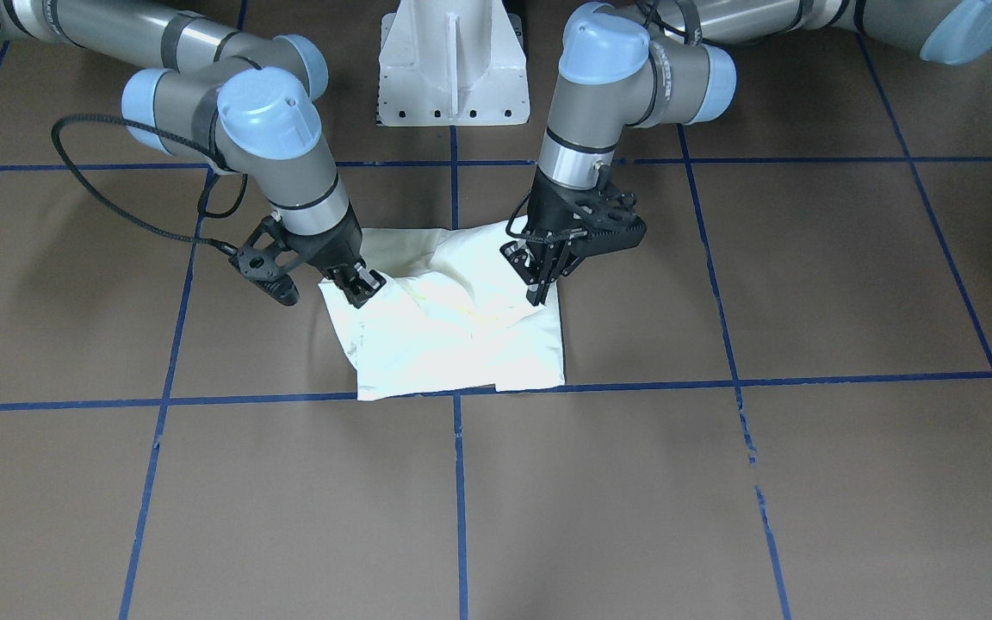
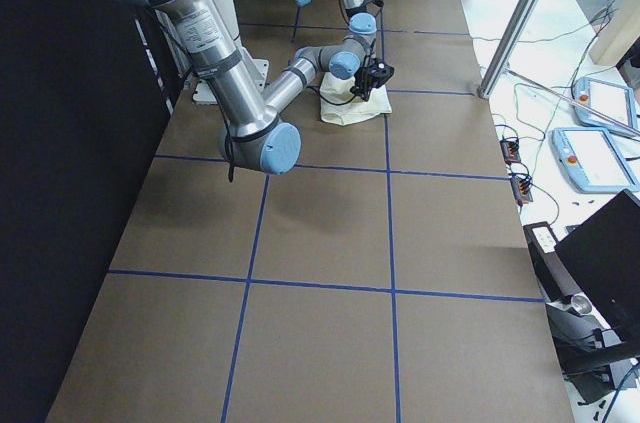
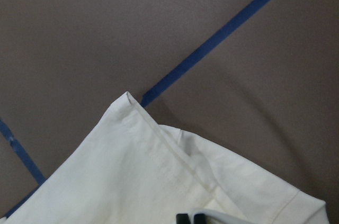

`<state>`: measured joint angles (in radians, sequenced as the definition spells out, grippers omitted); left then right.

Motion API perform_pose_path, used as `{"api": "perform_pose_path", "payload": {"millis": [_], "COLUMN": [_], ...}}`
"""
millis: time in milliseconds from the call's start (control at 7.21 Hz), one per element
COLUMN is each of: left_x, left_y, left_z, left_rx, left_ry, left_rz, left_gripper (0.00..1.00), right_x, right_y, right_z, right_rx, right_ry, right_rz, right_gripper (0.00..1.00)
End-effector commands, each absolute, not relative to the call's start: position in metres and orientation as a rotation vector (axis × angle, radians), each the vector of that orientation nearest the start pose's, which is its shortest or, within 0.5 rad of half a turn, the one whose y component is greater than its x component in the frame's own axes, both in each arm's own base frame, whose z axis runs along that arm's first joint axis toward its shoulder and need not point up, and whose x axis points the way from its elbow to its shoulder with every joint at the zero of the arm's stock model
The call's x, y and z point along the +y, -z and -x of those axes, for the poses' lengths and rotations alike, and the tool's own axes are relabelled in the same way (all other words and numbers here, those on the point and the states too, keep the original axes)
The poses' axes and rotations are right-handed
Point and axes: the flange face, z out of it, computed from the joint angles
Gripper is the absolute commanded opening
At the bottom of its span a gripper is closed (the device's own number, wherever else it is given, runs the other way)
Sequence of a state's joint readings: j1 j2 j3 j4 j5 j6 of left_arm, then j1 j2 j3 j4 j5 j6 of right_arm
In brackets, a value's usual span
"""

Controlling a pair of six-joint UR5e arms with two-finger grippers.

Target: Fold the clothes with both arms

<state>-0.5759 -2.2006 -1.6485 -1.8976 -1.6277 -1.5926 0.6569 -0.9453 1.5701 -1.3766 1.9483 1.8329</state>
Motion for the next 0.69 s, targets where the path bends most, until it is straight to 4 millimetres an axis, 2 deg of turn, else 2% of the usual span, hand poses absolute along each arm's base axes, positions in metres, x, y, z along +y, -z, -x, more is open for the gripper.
{"api": "perform_pose_path", "payload": {"millis": [0,139,277,416,555], "left_x": [-0.507,-0.513,-0.504,-0.478,-0.468], "left_y": [-0.23,-0.223,-0.232,-0.26,-0.284], "left_z": [-0.506,-0.494,-0.48,-0.455,-0.451], "left_rx": [1.024,1.08,1.126,1.172,1.189], "left_ry": [0.499,0.489,0.452,0.413,0.396], "left_rz": [-0.278,-0.309,-0.33,-0.304,-0.3], "left_gripper": [0.44,0.67,0.64,0.33,0.0], "right_x": [-0.52,-0.523,-0.524,-0.526,-0.528], "right_y": [-0.289,-0.295,-0.296,-0.295,-0.296], "right_z": [0.504,0.508,0.507,0.505,0.503], "right_rx": [-0.882,-0.895,-0.897,-0.899,-0.899], "right_ry": [-0.681,-0.677,-0.679,-0.681,-0.681], "right_rz": [0.186,0.182,0.182,0.184,0.187], "right_gripper": [0.0,0.0,0.0,0.0,0.0]}}
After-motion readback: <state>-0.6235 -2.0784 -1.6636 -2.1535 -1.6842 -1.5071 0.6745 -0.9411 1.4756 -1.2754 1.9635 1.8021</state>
